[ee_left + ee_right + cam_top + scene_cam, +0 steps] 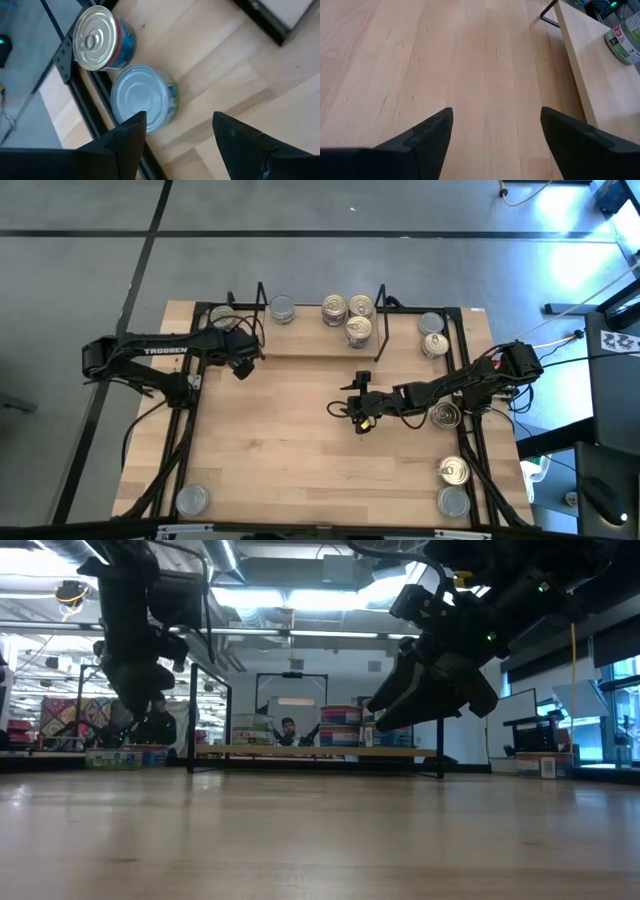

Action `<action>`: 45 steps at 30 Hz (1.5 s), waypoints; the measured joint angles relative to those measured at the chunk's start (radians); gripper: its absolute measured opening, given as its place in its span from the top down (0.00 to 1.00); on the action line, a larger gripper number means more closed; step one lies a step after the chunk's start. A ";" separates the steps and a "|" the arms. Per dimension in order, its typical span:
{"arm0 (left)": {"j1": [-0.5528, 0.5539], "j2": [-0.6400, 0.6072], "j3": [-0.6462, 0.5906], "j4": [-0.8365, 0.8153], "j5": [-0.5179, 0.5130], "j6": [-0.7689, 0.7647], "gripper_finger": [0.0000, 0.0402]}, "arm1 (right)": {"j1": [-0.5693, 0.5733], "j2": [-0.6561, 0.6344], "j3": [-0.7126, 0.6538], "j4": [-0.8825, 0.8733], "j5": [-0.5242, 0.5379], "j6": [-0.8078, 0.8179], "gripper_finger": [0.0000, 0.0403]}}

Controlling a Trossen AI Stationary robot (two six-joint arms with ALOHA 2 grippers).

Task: Stack canned seafood by type on shelf
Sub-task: Put the green and white tuna can on the shelf aligned with the other green and white tuna cans

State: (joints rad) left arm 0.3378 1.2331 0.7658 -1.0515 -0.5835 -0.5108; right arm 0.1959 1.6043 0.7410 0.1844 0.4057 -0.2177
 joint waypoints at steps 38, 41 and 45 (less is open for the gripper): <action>0.170 0.267 -0.186 0.302 -0.262 0.002 0.93 | 0.000 0.000 0.000 0.035 -0.008 -0.004 0.26; 0.186 0.267 -0.189 0.306 -0.258 0.031 0.96 | 0.000 0.000 0.000 0.034 -0.008 -0.004 0.26; 0.177 0.264 -0.188 0.307 -0.208 0.094 0.99 | 0.000 0.000 0.000 0.034 -0.008 -0.004 0.26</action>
State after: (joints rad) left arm 0.5147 1.4967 0.5775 -0.7441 -0.7915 -0.4171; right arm 0.1959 1.6043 0.7410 0.2188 0.3981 -0.2214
